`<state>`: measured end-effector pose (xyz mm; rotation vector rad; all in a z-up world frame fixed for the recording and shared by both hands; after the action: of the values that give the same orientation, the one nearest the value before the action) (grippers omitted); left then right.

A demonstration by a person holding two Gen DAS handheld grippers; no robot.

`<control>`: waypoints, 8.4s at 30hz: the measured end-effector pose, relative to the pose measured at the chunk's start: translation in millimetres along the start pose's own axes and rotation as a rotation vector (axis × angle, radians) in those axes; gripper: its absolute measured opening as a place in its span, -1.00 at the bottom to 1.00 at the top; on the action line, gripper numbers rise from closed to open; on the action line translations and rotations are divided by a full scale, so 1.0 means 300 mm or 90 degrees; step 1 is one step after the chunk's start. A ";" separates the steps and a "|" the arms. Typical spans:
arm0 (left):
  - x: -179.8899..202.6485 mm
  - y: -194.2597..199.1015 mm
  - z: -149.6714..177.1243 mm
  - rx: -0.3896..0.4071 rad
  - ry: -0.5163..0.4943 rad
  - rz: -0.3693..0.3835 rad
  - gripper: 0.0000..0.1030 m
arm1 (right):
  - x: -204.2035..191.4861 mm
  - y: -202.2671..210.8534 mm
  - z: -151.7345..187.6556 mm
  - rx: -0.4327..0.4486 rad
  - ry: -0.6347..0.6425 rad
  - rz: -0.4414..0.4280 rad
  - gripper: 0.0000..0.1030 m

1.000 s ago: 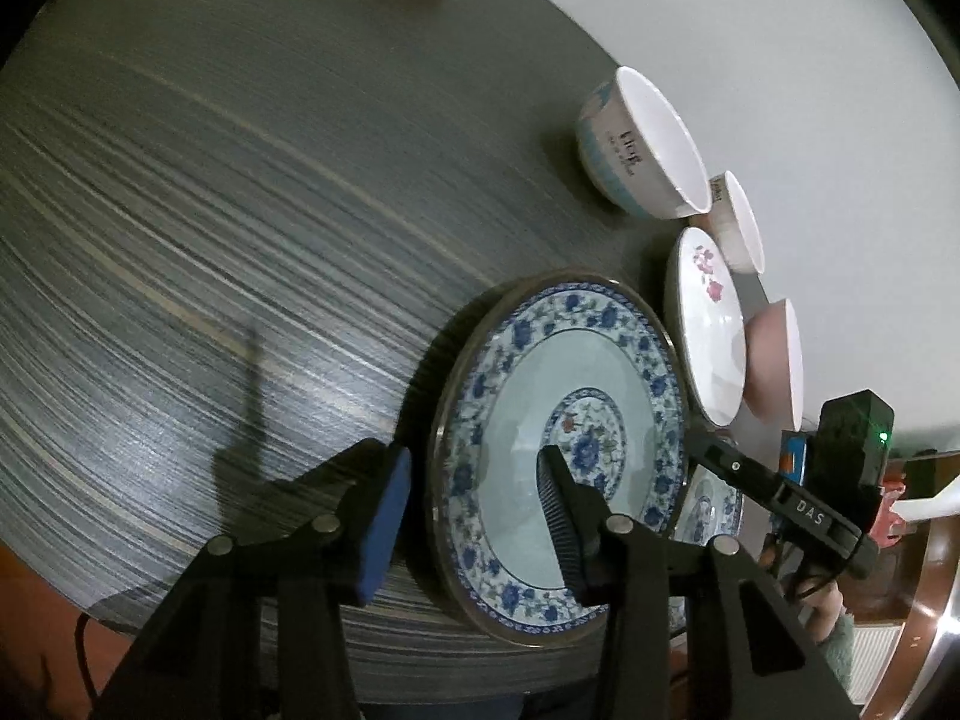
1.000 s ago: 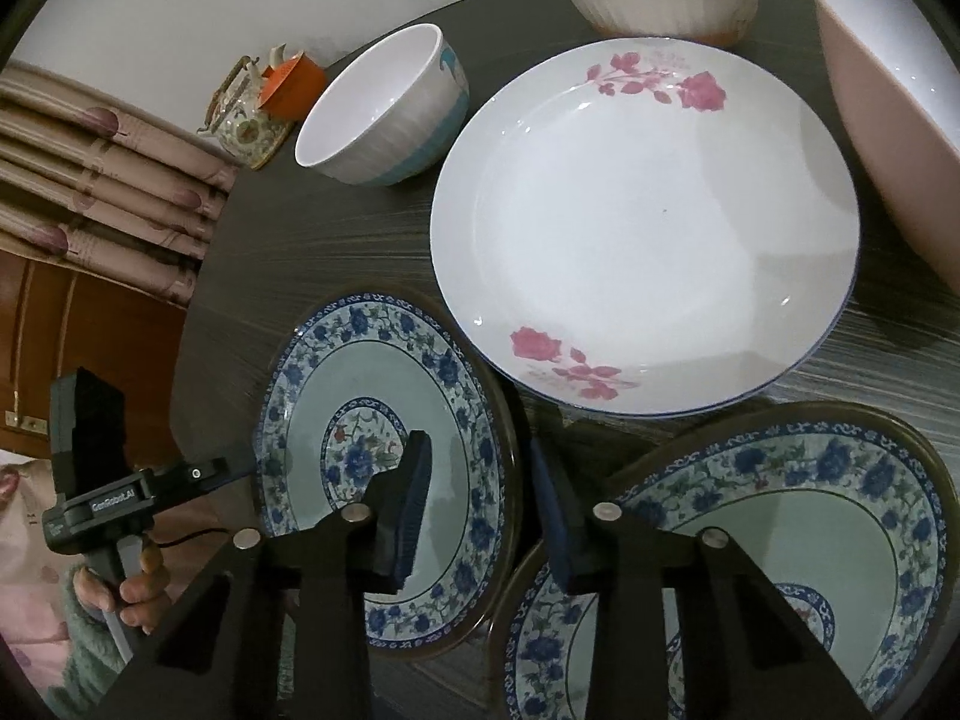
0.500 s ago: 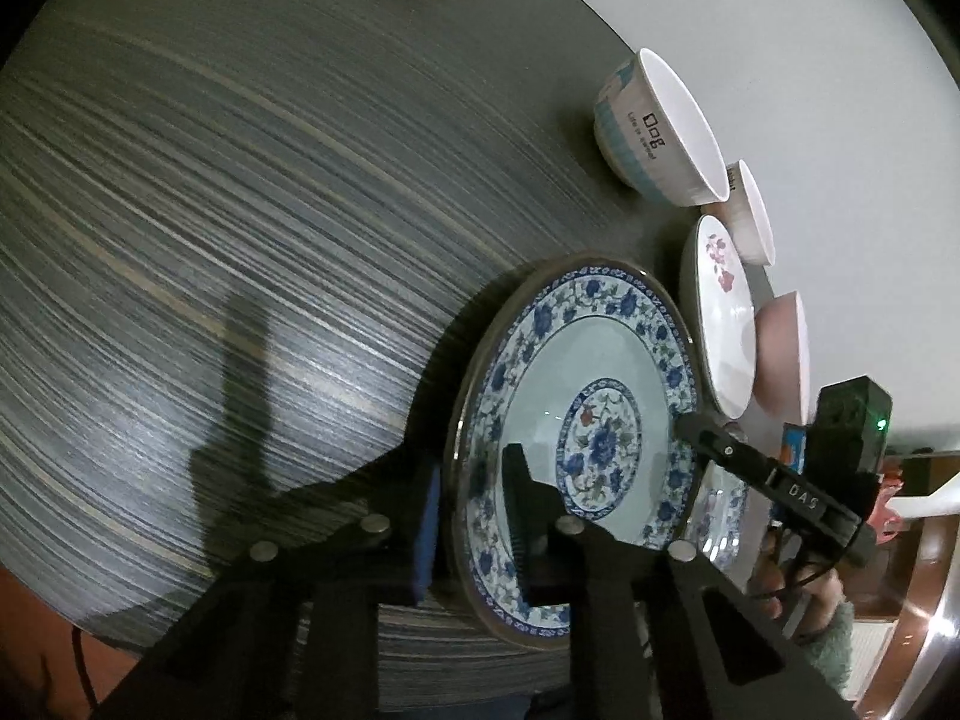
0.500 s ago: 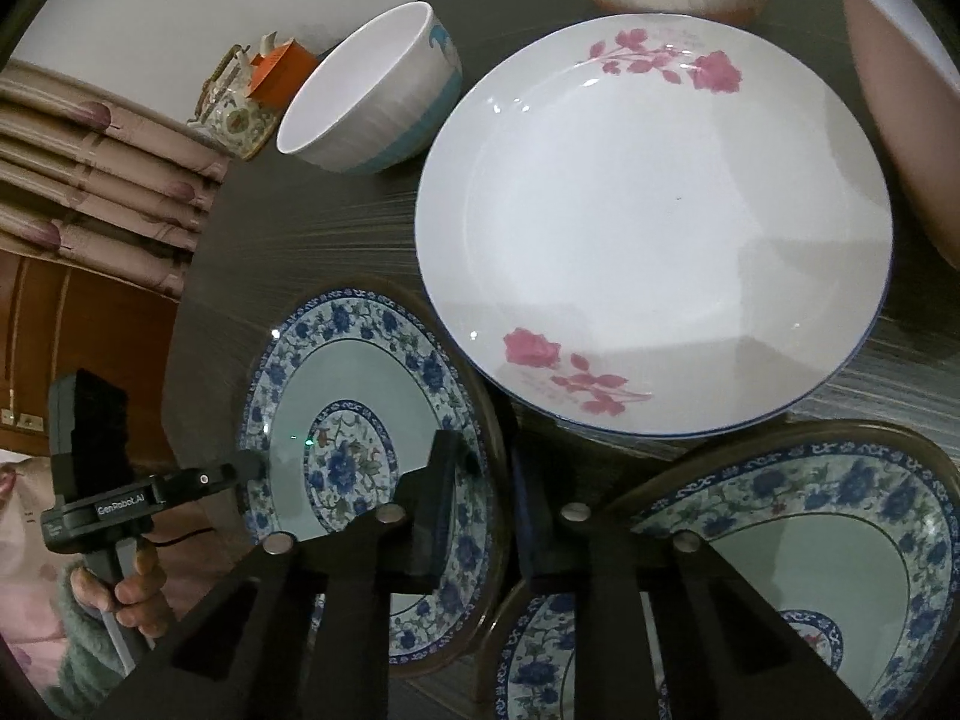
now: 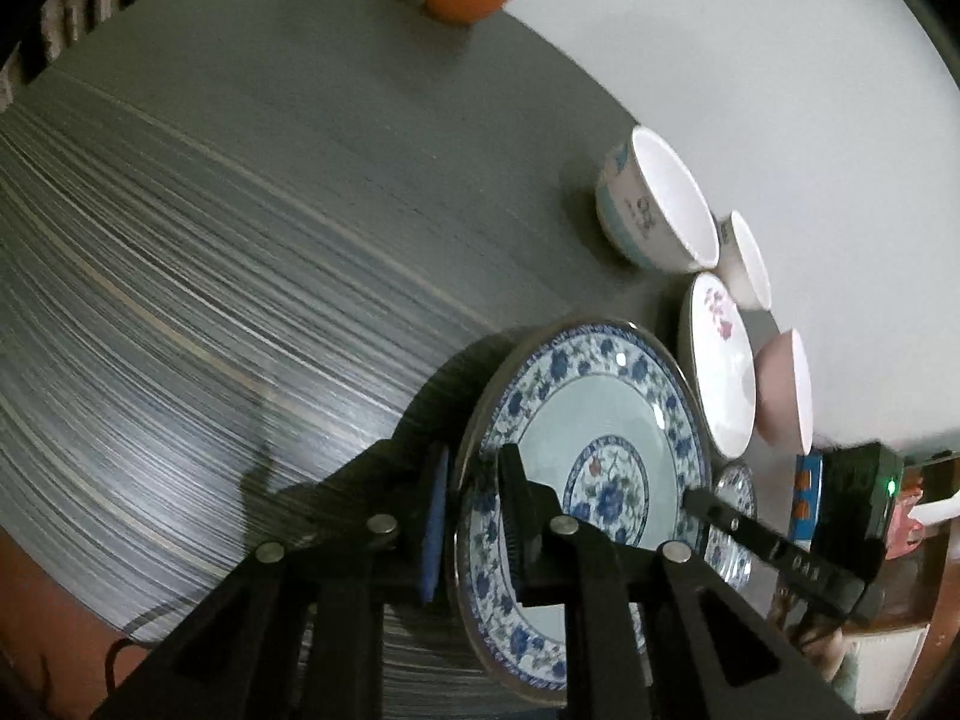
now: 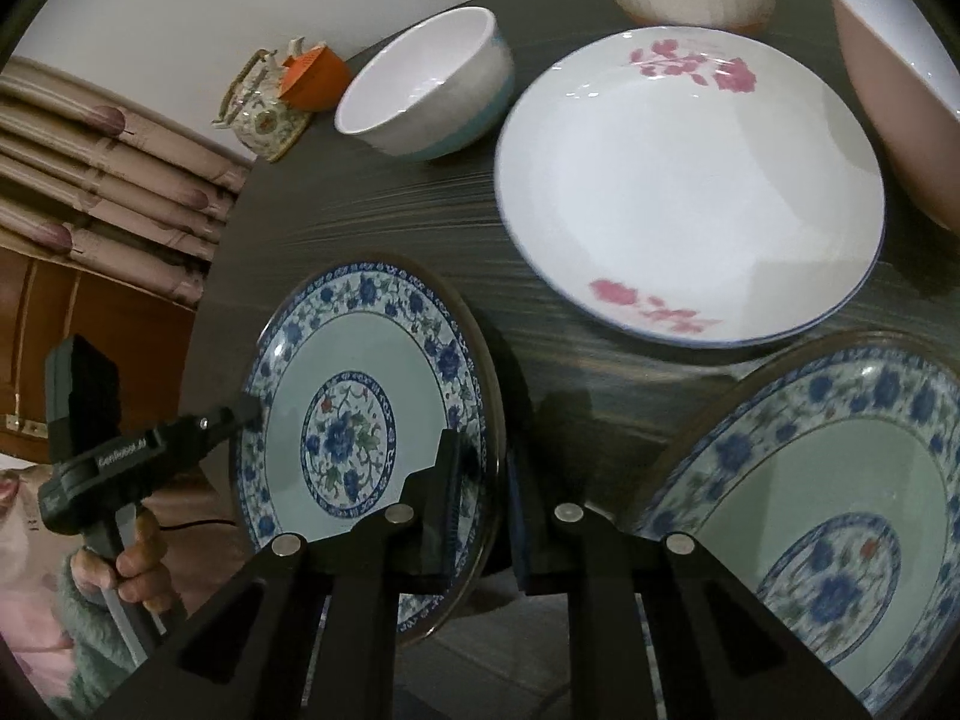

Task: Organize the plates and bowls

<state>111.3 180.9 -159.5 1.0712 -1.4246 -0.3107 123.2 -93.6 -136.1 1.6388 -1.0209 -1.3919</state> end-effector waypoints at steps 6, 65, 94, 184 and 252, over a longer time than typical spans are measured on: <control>-0.029 0.062 -0.037 0.040 -0.008 -0.020 -0.68 | -0.065 0.002 0.041 0.011 -0.002 -0.011 -0.73; 0.117 0.045 0.007 0.141 -0.166 -0.200 -0.24 | -0.157 0.060 0.129 0.151 0.059 0.115 -0.23; 0.384 -0.100 0.232 0.083 -0.292 -0.141 -0.09 | 0.161 0.372 0.200 0.267 -0.014 0.138 -0.14; 0.613 -0.522 0.375 -0.190 -0.175 0.000 -0.64 | 0.707 0.255 0.294 0.087 -0.255 0.087 -0.69; 0.301 0.088 0.080 0.039 -0.131 -0.047 -0.65 | 0.041 0.245 0.060 0.133 -0.033 0.060 -0.68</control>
<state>96.9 118.1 -86.9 1.1691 -1.5888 -0.4434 98.7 -135.5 -76.6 1.6862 -1.2937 -1.3084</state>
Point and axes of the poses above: each gripper's, at about its wrist camera, not at the fingertips, and y roughly against the way its jaws point, x to its right, z to its underside, the point moved 6 cm from there along -y, roughly the way its jaws point, and after that the axes turned 9 degrees about z, right-handed, at the moved point
